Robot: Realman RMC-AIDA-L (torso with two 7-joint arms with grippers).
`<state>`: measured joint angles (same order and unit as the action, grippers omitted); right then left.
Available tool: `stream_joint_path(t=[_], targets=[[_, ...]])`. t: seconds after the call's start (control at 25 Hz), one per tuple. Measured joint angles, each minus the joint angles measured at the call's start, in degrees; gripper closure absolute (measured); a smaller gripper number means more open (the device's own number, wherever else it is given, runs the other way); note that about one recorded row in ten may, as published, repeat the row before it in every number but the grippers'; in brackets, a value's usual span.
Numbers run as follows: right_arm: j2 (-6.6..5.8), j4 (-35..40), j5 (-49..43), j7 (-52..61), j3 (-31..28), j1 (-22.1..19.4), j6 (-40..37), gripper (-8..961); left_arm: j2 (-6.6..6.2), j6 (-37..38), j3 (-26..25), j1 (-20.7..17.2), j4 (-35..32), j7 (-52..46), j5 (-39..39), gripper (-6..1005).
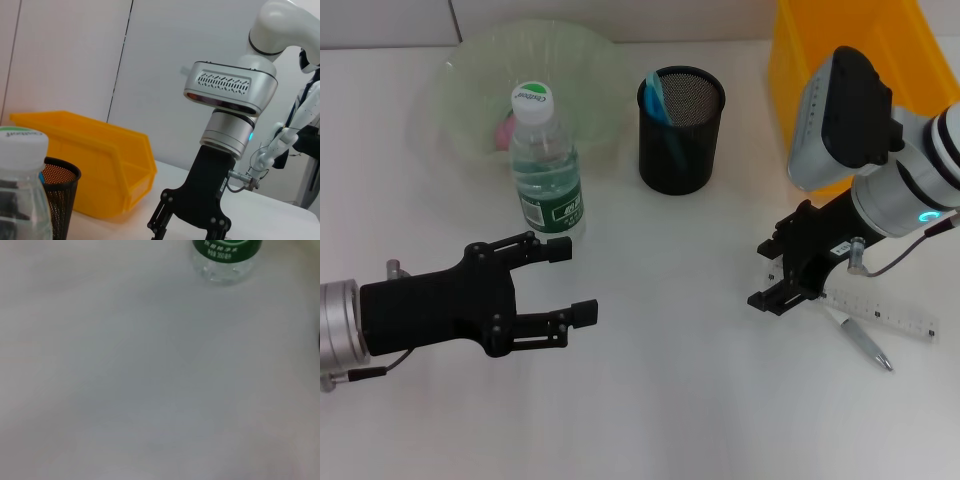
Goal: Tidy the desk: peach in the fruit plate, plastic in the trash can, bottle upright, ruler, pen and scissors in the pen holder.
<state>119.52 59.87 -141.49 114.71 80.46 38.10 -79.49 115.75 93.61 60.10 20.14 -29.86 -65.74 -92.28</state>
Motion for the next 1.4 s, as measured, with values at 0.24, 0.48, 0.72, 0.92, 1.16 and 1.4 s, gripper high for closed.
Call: stream_joint_path(t=[0.24, 0.48, 0.72, 0.92, 1.16, 1.4], targets=[[0.01, -1.59, 0.49, -0.4, 0.06, 0.43, 1.04, 351, 0.0, -0.08, 0.02, -0.22, 0.06, 0.1, 0.0, 140], [0.01, -1.83, 0.69, -0.41, -0.04, 0.48, 1.79, 392, 0.0, -0.16, 0.15, -0.28, 0.07, 0.05, 0.0, 140], [-0.07, -1.94, 0.7, -0.22, -0.54, 0.18, 1.91, 492, 0.0, -0.27, 0.49, -0.28, 0.07, -0.05, 0.0, 140], [-0.14, -1.8, 0.7, -0.23, -0.65, -0.18, 1.89, 544, 0.0, -0.38, 0.7, -0.28, 0.07, -0.07, 0.0, 140], [-0.1, -1.35, 1.27, -0.33, -0.67, -0.61, 2.02, 569, 0.08, -0.39, 0.72, -0.32, 0.07, -0.09, 0.0, 140], [-0.13, 1.16, 2.51, -0.46, -0.75, -2.19, 2.06, 588, 0.09, -0.38, 0.72, -0.47, 0.07, -0.09, 0.0, 140]])
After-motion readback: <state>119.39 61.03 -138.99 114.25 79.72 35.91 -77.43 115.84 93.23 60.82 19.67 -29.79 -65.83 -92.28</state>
